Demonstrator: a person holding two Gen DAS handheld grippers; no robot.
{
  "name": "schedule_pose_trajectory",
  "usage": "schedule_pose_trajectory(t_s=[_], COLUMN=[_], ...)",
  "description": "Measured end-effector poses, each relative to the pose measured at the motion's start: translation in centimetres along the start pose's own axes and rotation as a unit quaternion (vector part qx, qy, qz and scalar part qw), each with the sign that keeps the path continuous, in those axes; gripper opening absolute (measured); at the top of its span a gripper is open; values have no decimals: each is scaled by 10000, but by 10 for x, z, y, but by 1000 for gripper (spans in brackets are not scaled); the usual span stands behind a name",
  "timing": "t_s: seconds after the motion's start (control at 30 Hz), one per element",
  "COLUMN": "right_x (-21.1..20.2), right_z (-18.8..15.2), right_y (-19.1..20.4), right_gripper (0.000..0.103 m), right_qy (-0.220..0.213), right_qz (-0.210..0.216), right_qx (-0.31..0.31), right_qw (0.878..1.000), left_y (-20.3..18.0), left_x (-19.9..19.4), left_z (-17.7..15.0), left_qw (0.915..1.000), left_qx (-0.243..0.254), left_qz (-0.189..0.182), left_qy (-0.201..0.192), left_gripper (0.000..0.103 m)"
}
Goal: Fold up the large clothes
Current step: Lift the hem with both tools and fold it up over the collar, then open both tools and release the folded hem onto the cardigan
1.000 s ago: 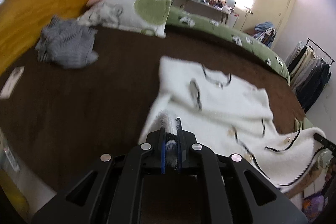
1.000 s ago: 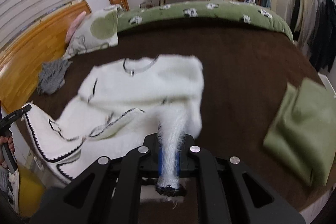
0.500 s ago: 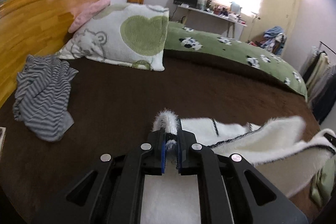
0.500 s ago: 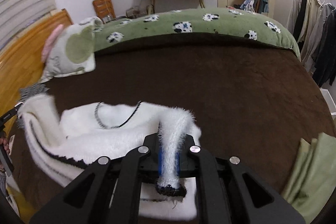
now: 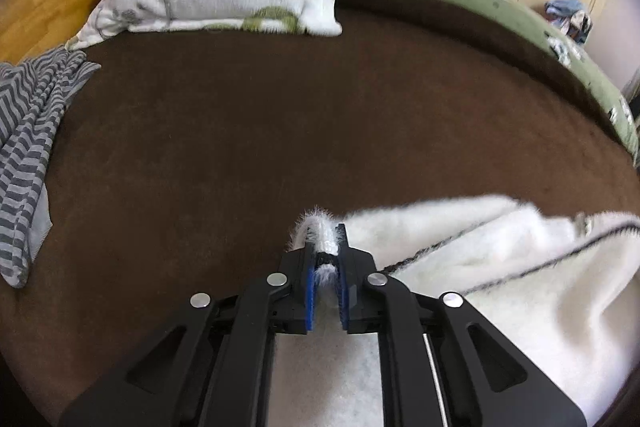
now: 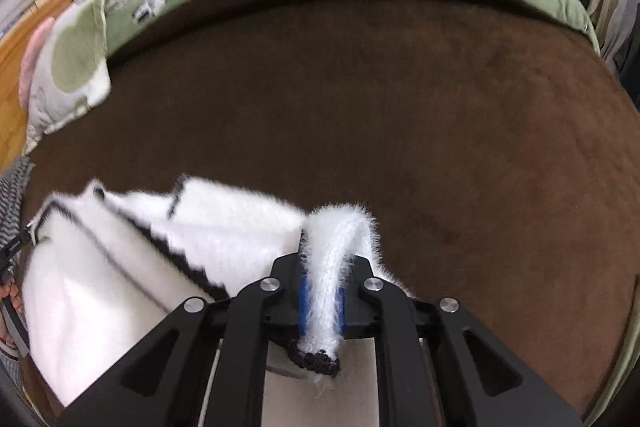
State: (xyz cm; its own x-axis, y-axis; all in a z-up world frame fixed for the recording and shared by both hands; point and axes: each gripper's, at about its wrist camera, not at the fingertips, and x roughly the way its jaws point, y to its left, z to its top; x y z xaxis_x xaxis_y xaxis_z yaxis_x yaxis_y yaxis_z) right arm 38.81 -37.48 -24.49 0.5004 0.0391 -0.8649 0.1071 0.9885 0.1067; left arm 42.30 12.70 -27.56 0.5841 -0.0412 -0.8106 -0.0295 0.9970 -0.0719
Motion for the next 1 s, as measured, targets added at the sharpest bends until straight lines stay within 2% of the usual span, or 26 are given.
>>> schedule_pose_trajectory(t_s=[0.17,0.27,0.3,0.33,0.37,0.43,0.47,0.5,0.53,0.57,0.67,0.8,0.9,1.0], right_x=[3,2,-1,-2,-5,-15,-19,-29,-38,-47,-69,-95,-105,-107], right_z=[-7,-2,-2,-1,1,4,5,7,8,9,15,15,11,6], right_y=[1,0,2,4,6,8,8,10,11,11,5,10,16,23], right_gripper=[15,18,20,22,27,36,51,77,82,82,82,82,82,88], right_qy=[-85,-88,-97,-94,-97,-206,-270,-484,-694,-879,-1036,-1271,-1320,-1333], right_qz=[2,34,6,-5,12,74,22,-301,-484,-520,-342,-284,-198,-116], right_qx=[-31,-41,-102,-125,-127,-98,-88,-117,-158,-179,-64,-251,-426,-554], right_qw=[10000,9999,9999,9999,9999,9997,9996,9983,9963,9946,9940,9912,9901,9895], left_y=[-2,-2,-1,1,3,10,13,15,16,16,15,5,-10,-24], left_x=[3,3,1,2,-2,-14,-19,-26,-35,-42,-62,-83,-91,-92], left_z=[3,4,5,9,11,16,19,21,24,26,31,32,25,15], left_qw=[10000,9999,9999,9997,9994,9995,9994,9992,9989,9986,9983,9976,9977,9976], left_qx=[30,-9,-35,-53,-60,-140,-193,-200,-159,-101,66,249,395,570], left_qz=[-22,-54,15,209,351,235,224,239,286,329,289,143,-94,-24], left_qy=[46,107,127,114,8,-163,-190,-253,-348,-410,-492,-631,-543,-388], left_gripper=[16,22,43,87,97,93,93,94,97,96,96,96,96,97])
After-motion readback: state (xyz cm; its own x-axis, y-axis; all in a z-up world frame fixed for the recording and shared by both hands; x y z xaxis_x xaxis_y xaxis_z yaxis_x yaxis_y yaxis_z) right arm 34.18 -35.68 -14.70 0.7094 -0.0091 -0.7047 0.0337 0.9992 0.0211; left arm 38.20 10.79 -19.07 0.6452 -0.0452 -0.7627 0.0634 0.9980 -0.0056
